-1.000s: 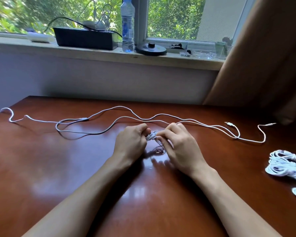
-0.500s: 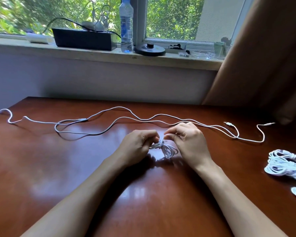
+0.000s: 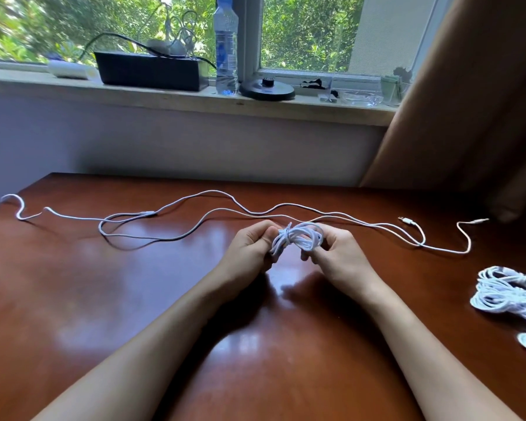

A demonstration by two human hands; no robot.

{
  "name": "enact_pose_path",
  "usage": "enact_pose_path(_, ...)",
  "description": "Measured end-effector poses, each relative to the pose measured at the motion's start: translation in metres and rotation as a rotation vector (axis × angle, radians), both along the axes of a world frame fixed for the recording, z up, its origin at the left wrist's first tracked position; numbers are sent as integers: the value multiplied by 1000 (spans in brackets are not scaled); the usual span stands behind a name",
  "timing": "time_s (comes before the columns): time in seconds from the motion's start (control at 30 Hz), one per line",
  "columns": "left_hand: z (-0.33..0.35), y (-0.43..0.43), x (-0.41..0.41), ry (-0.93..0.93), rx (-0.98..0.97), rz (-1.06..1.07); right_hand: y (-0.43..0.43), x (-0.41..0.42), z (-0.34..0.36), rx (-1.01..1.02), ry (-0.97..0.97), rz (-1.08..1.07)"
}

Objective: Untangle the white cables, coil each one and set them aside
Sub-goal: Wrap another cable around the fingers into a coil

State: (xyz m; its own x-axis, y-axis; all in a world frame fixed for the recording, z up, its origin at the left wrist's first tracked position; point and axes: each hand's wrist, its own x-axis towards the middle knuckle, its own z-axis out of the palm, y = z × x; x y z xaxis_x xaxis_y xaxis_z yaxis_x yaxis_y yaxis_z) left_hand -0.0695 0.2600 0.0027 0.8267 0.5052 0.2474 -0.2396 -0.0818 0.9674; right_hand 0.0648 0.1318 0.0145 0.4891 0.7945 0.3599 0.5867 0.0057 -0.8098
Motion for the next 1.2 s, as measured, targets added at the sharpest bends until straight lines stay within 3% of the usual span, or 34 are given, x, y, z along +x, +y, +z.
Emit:
enact_pose_path(0.23,7,-8,2,32,-119,179,8,-18,-7,54,174,-8)
enact_pose_path(0.5,-1,4,5,90,60,445,16,-36,-10,89,425,-28)
enact_pose_path(0.6,-1,8,4,157,105,497,16,-38,-10,115,364,-78)
enact_pose_path(0.77,-3,4,6,205,182,538,14,-38,-14,135,-31,-254)
enact_pose_path(0.9,0,2,5,116,23,420,13,-36,-12,162,-200,-216)
enact_pose_path(1.03,3,4,3,44,-34,413,13,-39,-13,186,-223,-111)
enact_pose_path(1.2,1,8,2,56,10,447,15,-42,-11,216,1,-15)
